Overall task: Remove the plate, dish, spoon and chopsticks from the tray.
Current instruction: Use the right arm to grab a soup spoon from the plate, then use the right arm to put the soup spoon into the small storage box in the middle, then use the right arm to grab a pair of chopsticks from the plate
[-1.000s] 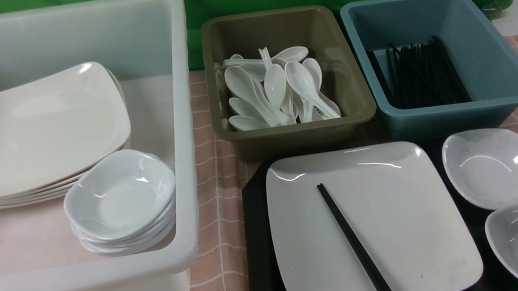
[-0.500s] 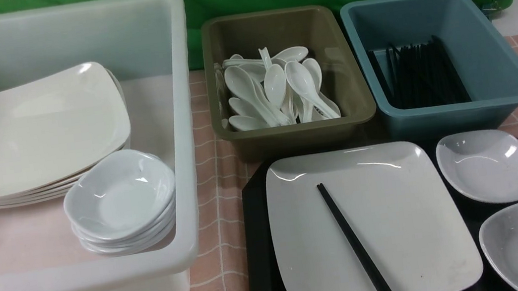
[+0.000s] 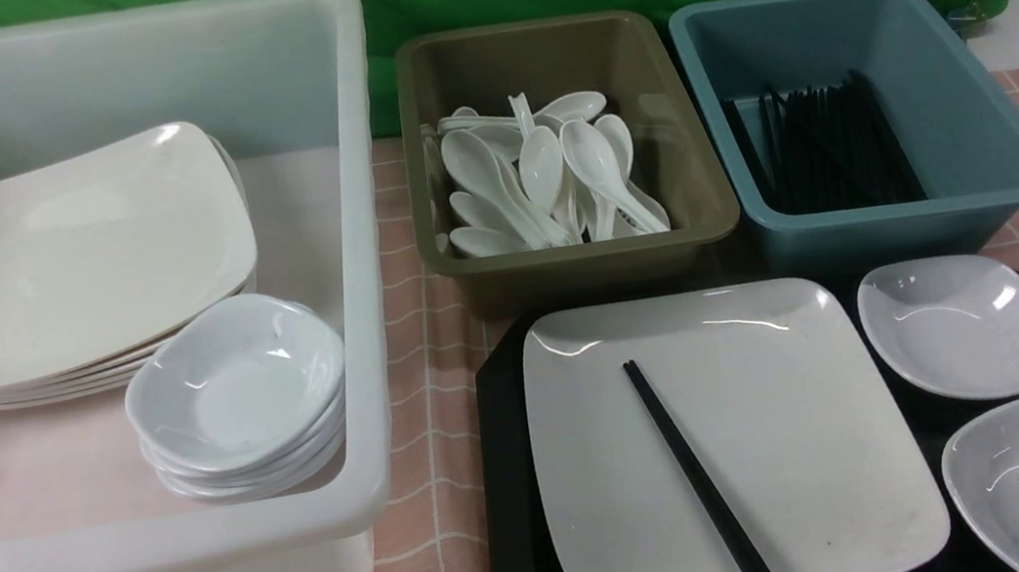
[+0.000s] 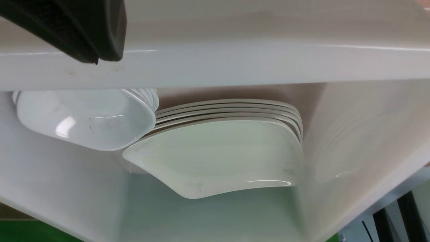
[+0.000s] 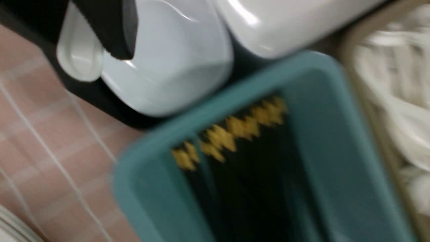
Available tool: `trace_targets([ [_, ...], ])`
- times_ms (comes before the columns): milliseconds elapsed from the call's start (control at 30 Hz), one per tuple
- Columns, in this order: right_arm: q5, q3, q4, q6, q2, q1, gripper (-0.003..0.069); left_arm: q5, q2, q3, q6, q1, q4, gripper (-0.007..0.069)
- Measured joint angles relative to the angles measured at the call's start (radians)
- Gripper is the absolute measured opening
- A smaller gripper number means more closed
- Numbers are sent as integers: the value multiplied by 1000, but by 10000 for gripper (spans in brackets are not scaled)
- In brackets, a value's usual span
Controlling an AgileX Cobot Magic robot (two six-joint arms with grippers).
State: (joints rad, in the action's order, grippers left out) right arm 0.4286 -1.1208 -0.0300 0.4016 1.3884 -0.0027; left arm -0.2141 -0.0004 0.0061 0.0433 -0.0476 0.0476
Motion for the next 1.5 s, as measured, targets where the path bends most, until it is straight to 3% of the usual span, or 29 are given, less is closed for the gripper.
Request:
trace_targets([
  [200, -260, -163, 73, -26, 97, 179, 178, 0, 0, 0, 0, 0, 0, 5],
  [300, -552, -256, 82, -27, 235, 288, 178, 0, 0, 0, 0, 0, 0, 5],
  [433, -815, -344, 83, -30, 428, 360, 178, 0, 0, 0, 0, 0, 0, 5],
  [500, -881, -397, 84, -38, 527, 377, 198, 0, 0, 0, 0, 0, 0, 5],
  [600, -889, -464, 86, -52, 642, 386, 305, 0, 0, 0, 0, 0, 0, 5],
  [633, -857, -490, 86, -52, 681, 386, 373, 0, 0, 0, 0, 0, 0, 5],
  [700, -813, -500, 86, -51, 705, 386, 418, 0, 0, 0, 0, 0, 0, 5],
  [833, -641, -509, 86, -76, 673, 386, 454, 0, 0, 0, 0, 0, 0, 5],
  [900, -512, -510, 86, -105, 621, 386, 428, 0, 0, 0, 0, 0, 0, 5],
  [967, -331, -514, 85, -168, 540, 386, 358, 0, 0, 0, 0, 0, 0, 5],
  [1067, -92, -518, 84, -262, 431, 388, 235, 0, 0, 0, 0, 0, 0, 5],
  [1100, 99, -521, 83, -334, 354, 396, 135, 0, 0, 0, 0, 0, 0, 5],
  [1133, 123, -521, 83, -343, 345, 397, 123, 0, 0, 0, 0, 0, 0, 5],
  [1200, 409, -525, 83, -416, 261, 412, 34, 0, 0, 0, 0, 0, 0, 5],
  [1267, 628, -497, 83, -433, 215, 432, 30, 0, 0, 0, 0, 0, 0, 5],
  [1333, 698, -439, 80, -415, 193, 450, 30, 0, 0, 0, 0, 0, 0, 5],
  [1433, 692, -315, 79, -378, 186, 499, 58, 0, 0, 0, 0, 0, 0, 5],
  [1500, 647, -208, 79, -371, 188, 543, 128, 0, 0, 0, 0, 0, 0, 5],
])
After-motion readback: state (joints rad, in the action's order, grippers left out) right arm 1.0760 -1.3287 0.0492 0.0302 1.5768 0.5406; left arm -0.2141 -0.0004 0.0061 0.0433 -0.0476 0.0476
